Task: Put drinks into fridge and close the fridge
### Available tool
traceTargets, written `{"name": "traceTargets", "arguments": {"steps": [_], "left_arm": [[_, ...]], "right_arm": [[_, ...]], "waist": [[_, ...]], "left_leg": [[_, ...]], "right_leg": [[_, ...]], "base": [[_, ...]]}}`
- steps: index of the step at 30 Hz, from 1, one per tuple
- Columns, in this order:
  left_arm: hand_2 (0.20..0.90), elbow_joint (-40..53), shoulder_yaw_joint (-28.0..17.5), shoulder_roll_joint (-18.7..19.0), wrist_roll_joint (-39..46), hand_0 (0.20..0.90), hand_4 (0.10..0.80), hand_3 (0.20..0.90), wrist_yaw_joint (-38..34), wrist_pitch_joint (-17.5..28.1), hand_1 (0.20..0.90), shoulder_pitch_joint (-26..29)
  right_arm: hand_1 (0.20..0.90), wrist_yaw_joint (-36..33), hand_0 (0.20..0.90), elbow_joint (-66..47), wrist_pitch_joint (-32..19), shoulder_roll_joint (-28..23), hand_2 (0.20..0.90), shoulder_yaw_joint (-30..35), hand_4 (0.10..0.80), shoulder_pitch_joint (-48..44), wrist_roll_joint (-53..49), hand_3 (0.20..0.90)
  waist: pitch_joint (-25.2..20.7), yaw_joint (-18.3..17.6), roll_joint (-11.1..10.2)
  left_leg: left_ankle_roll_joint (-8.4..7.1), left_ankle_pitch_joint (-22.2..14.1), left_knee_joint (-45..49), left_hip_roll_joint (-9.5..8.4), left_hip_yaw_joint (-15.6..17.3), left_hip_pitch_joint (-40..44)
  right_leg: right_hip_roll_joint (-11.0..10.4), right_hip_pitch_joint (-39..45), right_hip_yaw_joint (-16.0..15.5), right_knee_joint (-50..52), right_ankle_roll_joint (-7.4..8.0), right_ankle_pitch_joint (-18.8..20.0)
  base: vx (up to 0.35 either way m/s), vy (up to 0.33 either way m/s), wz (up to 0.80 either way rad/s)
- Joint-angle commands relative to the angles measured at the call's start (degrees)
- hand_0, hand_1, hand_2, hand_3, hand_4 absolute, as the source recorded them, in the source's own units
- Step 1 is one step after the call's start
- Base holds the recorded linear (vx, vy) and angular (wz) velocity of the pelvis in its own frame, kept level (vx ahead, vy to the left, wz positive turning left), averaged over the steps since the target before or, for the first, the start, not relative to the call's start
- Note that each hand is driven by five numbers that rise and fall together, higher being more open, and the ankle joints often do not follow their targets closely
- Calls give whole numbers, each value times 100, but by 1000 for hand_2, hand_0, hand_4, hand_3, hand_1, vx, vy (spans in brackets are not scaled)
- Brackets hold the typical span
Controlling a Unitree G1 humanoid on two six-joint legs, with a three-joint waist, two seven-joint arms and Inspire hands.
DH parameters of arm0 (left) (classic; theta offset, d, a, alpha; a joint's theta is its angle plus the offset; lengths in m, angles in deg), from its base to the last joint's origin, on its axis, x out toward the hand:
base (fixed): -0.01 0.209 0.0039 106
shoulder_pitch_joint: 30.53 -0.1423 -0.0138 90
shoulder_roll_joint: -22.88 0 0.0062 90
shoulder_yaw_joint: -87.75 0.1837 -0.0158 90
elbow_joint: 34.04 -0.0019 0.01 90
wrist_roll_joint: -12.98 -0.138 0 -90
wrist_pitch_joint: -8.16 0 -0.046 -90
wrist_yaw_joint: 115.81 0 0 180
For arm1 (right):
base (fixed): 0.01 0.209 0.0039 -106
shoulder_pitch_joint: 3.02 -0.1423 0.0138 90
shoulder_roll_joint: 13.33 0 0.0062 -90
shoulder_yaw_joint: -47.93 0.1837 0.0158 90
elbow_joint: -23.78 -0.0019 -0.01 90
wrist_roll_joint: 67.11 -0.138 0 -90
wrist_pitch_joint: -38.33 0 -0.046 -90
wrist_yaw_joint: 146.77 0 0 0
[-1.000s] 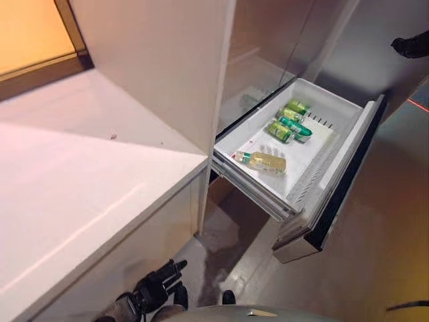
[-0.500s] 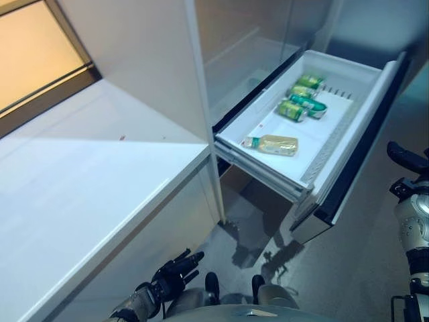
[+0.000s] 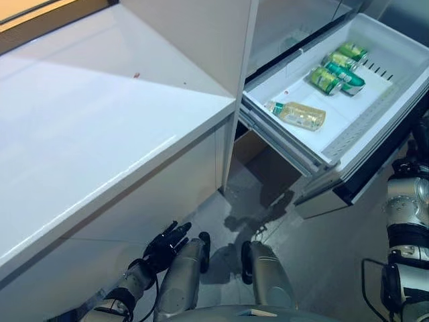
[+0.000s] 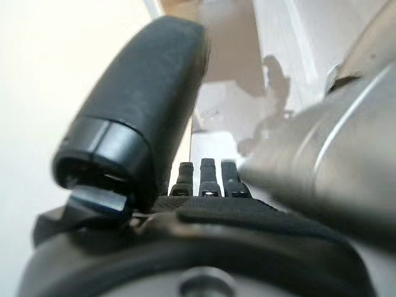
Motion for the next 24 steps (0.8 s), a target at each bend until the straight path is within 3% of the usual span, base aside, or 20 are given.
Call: {"name": "traceTargets", "arguments": {"steps": [1, 11, 24], "left_arm": [[900, 130, 217, -208, 23, 900, 800, 900, 69, -158, 900, -681], [900, 276, 288, -306, 144, 900, 800, 900, 350, -69, 900, -993], [900, -1, 180, -174, -35, 900, 800, 900, 457, -112, 900, -1142]], "right_arm": [[900, 1243, 900, -693, 67, -95, 900, -485, 800, -498, 4, 900], [900, 1630, 900, -454, 353, -226, 900, -873, 800, -1183, 186, 900], [900, 1274, 900, 52, 349, -412, 900, -1200, 800, -1871, 511, 900]], "waist": [[-226, 371, 12], [-199, 734, 91], [-394, 1240, 183]], "left_leg": [[418, -865, 320, -276, -69, 196], [296, -584, 88, -360, -375, 203], [207, -35, -930, -376, -1003, 772]], "right_leg": [[291, 191, -343, 35, -661, 19], [243, 274, -589, 138, -693, -67], [-28, 852, -1022, -311, -584, -5]], "base": [[29, 27, 7], [50, 35, 12], [73, 53, 30]]}}
